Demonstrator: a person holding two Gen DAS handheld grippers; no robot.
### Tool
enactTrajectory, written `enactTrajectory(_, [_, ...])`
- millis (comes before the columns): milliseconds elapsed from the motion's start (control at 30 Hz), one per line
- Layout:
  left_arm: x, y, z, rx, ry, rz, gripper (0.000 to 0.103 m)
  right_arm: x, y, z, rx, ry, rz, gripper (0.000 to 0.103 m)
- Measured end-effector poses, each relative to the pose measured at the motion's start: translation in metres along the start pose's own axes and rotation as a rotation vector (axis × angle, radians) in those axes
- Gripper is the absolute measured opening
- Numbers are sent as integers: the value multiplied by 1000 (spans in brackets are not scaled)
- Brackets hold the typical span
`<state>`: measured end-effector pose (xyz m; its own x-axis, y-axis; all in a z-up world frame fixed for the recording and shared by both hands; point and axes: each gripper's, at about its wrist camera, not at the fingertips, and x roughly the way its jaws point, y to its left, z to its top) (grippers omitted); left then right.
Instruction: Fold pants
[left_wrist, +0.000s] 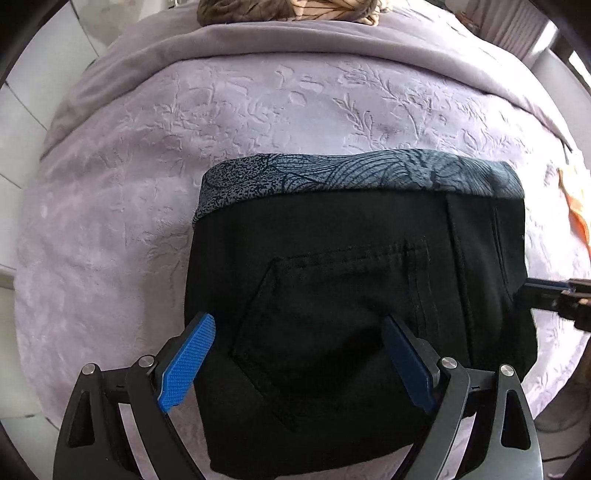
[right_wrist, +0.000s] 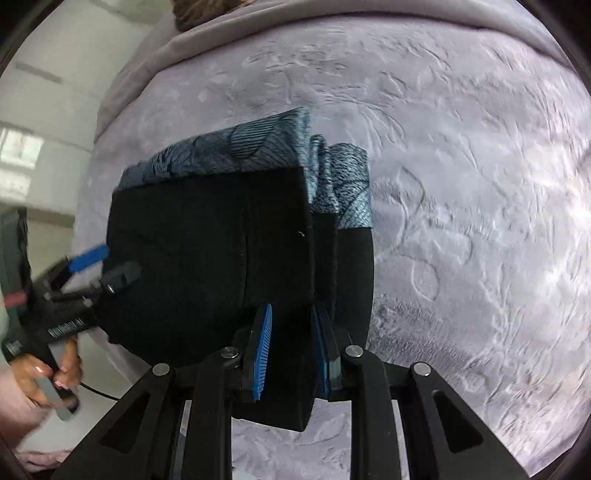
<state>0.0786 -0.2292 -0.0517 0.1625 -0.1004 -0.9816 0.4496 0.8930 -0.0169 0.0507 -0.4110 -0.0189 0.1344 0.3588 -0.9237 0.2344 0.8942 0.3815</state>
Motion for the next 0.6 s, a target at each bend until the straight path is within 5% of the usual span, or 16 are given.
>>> enactTrajectory(233, [-26, -6, -10, -54, 17, 57, 92, -24, -10, -12, 40, 19, -14, 28])
enactTrajectory(367, [-42, -16, -19, -90, 7, 71, 92, -41, -19, -25, 54, 25, -19, 51])
enactTrajectory(600, [-51, -31, -36, -140, 24, 114, 103, -48, -5, -37, -7, 47, 1, 67])
